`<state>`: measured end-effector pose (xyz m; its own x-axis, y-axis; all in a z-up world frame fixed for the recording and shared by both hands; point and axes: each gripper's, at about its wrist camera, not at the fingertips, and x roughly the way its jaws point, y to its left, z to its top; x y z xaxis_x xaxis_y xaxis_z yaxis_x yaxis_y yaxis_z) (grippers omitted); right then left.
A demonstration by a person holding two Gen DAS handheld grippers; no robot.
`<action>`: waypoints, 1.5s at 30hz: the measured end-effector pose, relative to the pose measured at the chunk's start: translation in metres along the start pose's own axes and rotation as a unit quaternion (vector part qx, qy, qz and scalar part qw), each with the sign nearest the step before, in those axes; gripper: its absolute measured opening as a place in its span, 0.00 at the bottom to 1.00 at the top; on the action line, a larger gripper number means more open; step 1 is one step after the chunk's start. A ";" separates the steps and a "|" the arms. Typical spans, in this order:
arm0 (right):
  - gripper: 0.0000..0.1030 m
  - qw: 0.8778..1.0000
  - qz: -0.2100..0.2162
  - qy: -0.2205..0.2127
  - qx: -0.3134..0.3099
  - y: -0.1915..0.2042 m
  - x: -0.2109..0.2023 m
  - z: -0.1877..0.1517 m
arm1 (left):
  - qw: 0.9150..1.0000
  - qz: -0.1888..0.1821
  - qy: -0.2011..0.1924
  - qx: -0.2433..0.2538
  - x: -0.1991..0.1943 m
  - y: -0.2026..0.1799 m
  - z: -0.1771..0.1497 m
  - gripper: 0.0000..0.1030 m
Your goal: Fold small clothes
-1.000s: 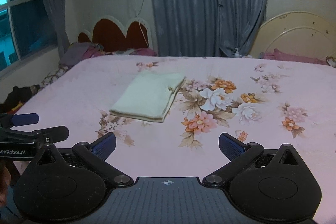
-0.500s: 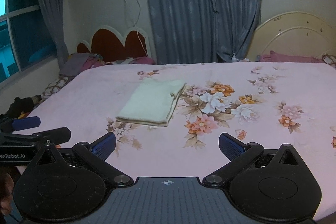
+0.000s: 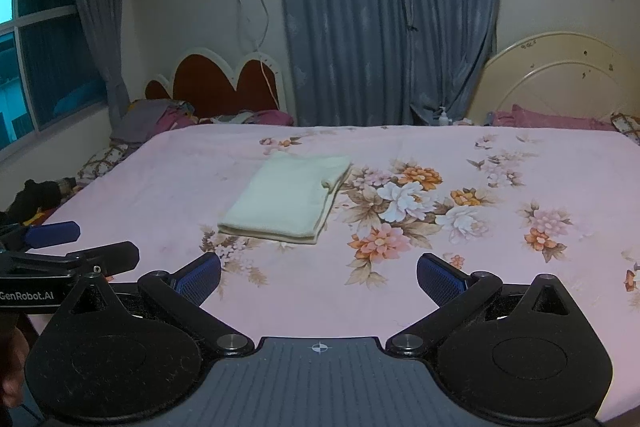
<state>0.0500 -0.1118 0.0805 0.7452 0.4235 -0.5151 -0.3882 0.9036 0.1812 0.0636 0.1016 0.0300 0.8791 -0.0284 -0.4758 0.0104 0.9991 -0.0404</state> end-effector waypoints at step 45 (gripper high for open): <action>1.00 1.000 0.000 -0.006 -0.007 -0.001 -0.001 0.002 | 1.000 0.003 -0.007 0.007 -0.001 0.008 0.004 0.99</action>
<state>0.0505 -0.1128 0.0821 0.7517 0.4234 -0.5057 -0.3949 0.9030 0.1691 0.0647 0.1094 0.0339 0.8857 -0.0230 -0.4637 0.0126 0.9996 -0.0254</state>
